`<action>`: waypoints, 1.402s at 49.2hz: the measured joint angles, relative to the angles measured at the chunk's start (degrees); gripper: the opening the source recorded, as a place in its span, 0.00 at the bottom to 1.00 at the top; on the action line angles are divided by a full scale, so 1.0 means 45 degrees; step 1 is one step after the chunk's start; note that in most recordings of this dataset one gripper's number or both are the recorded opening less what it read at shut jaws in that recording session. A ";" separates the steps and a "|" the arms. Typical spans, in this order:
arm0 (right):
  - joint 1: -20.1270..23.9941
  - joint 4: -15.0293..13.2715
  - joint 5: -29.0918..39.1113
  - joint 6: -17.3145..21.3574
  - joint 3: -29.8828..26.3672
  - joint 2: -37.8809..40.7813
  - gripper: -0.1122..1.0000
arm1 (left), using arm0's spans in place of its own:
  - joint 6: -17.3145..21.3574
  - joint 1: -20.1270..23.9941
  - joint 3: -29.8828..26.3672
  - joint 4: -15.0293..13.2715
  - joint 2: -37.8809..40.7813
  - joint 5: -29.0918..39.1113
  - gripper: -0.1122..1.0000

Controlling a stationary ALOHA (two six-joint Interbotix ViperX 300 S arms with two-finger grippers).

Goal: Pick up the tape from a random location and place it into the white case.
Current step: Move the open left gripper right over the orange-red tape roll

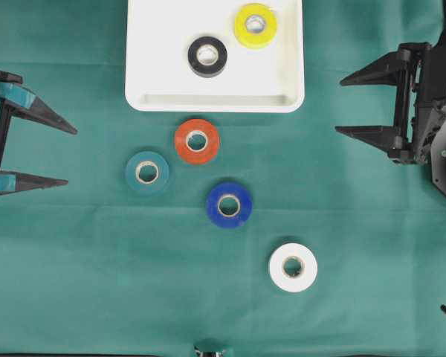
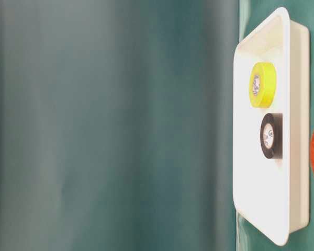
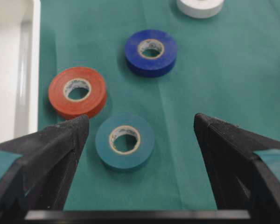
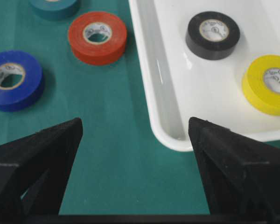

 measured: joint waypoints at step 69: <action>0.0000 0.0000 0.0098 0.0000 -0.0098 0.0039 0.88 | 0.0566 0.0937 -0.6094 0.0000 0.8438 -0.2441 0.94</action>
